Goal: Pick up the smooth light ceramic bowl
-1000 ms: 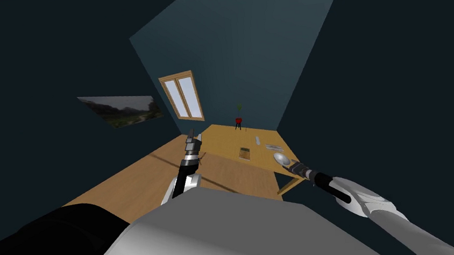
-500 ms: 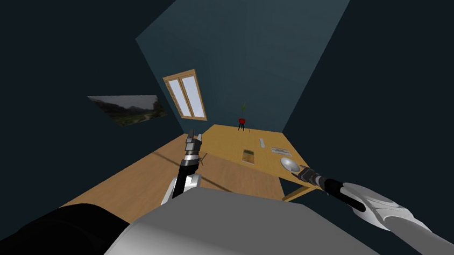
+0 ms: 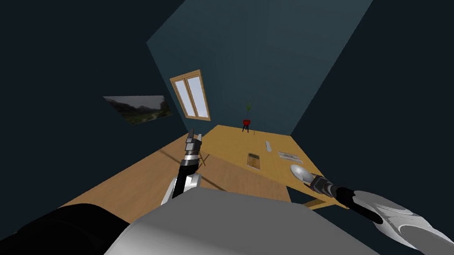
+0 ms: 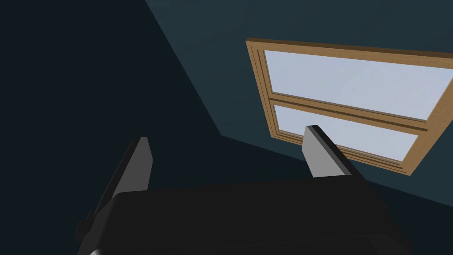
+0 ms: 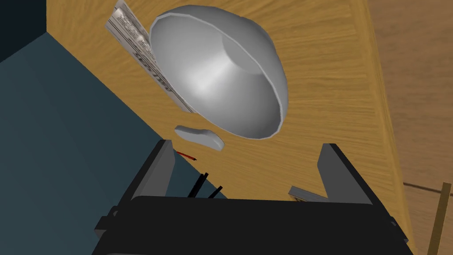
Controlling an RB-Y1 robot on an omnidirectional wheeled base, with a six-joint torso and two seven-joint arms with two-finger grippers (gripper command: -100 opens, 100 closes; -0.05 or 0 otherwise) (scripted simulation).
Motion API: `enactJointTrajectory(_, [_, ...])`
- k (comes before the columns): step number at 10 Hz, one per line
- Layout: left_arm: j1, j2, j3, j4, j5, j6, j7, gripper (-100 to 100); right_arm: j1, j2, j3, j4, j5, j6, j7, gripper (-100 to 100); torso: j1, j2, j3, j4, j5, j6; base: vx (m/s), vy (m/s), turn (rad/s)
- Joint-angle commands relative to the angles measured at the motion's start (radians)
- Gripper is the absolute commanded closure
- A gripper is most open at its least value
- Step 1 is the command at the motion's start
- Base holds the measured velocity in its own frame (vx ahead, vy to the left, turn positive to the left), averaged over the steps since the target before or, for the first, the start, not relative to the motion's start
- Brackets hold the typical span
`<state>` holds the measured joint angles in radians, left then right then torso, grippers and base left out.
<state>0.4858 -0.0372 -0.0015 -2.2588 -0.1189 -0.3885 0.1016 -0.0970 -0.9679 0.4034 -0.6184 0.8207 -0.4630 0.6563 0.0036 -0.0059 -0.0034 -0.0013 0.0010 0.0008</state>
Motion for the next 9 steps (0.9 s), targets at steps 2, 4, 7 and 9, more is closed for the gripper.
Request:
enactJointTrajectory(2, [0.000,0.000,0.000,0.000,0.000,0.000,0.000,0,0.026,-0.013,0.017,0.009,0.027,0.029,0.015,-100,-0.002,0.003,0.002,0.001,0.000,0.000,0.052,0.010,0.026])
enactJointTrajectory(4, [0.000,0.000,0.000,0.000,0.000,0.000,0.000,0,0.026,-0.013,0.017,0.007,0.027,0.029,0.015,-100,-0.002,0.003,0.002,0.001,-0.001,0.000,0.038,0.014,0.045])
enactJointTrajectory(7, [0.000,0.000,0.000,0.000,0.000,0.000,0.000,0,0.040,-0.003,0.055,0.092,0.085,0.053,0.068,-100,-0.001,0.001,0.001,0.000,0.000,0.000,0.104,0.033,0.120])
enactJointTrajectory(9, [0.000,0.000,0.000,0.000,0.000,0.000,0.000,0,0.053,0.015,0.075,0.125,0.110,0.061,0.090,-100,-0.001,0.001,0.000,0.000,0.000,0.000,0.094,0.026,0.069])
